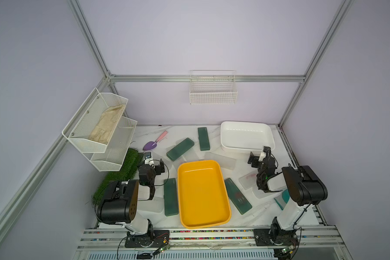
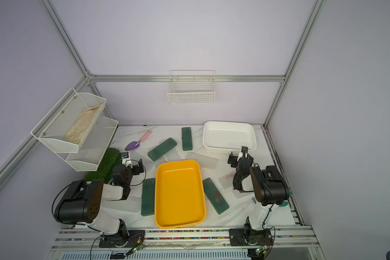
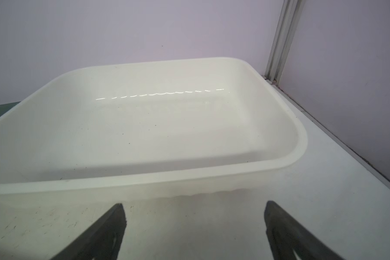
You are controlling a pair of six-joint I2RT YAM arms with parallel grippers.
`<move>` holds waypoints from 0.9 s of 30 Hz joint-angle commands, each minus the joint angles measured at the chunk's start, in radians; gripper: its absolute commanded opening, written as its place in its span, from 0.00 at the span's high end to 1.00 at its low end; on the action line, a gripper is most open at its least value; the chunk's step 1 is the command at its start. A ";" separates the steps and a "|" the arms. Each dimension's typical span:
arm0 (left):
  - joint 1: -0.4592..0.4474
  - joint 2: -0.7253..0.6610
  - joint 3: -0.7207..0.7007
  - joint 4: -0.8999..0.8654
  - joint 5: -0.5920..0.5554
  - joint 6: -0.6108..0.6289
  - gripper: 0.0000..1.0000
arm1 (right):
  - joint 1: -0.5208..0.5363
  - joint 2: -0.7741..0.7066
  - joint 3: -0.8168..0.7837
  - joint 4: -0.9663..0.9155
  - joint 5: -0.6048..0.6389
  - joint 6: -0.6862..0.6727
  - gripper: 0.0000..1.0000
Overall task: Place the pencil cases by color into the storage box
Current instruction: Pick up the pencil case from the center of the board.
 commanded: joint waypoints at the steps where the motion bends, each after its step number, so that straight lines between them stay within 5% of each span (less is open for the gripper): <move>1: -0.005 -0.006 0.032 0.030 -0.011 0.015 0.00 | 0.003 0.006 -0.002 0.038 0.010 0.009 0.03; 27: -0.008 -0.008 0.038 0.016 -0.013 0.015 0.00 | 0.003 0.006 -0.002 0.038 0.010 0.009 0.03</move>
